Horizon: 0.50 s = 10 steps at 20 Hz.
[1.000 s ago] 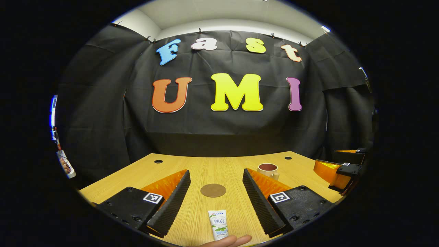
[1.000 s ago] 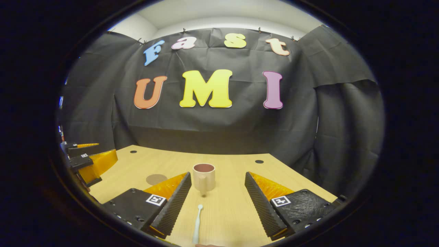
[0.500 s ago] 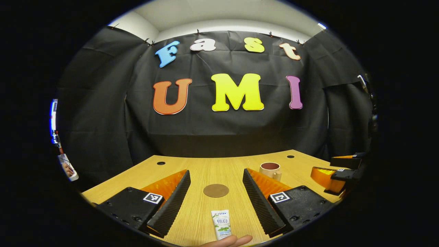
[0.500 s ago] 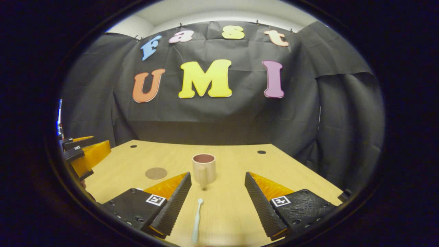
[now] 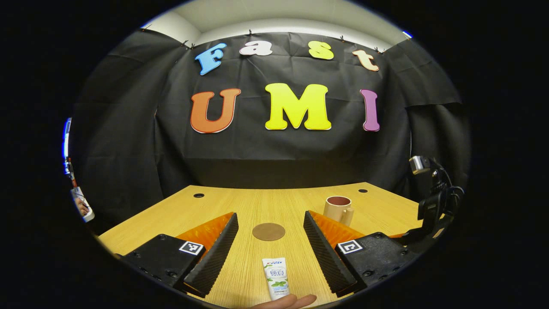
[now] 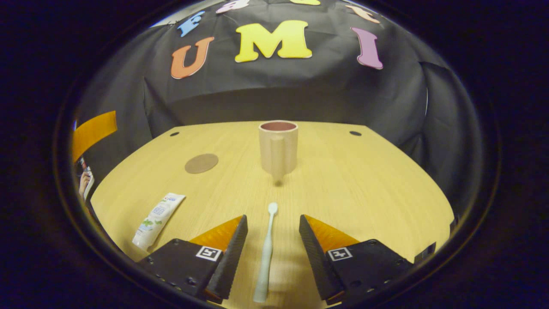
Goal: Put the toothbrush and toothpaste on the desktop into the cup, then pick up the cup and place it on the coaster on the desktop.
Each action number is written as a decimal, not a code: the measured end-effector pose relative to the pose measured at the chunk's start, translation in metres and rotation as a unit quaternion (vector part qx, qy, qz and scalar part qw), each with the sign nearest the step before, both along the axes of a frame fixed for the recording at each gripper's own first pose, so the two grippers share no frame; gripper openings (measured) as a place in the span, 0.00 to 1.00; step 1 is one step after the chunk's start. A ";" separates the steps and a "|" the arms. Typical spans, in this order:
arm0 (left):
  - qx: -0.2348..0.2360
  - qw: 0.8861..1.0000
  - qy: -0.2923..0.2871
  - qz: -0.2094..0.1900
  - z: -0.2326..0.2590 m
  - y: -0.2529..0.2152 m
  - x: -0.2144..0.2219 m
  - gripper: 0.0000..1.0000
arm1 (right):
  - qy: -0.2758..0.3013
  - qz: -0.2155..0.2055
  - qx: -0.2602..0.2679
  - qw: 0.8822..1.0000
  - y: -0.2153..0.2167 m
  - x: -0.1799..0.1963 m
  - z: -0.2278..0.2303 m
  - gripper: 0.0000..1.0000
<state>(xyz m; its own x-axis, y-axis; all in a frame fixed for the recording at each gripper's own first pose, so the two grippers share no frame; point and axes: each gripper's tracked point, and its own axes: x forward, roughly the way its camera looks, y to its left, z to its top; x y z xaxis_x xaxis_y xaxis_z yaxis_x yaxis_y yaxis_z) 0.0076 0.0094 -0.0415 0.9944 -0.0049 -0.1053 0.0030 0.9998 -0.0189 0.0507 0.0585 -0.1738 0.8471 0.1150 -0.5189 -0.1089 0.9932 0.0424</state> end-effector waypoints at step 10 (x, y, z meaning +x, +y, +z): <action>-0.077 0.987 0.142 0.005 -0.072 0.003 0.006 0.97 | 0.033 0.022 0.020 0.999 0.007 0.005 -0.018 0.08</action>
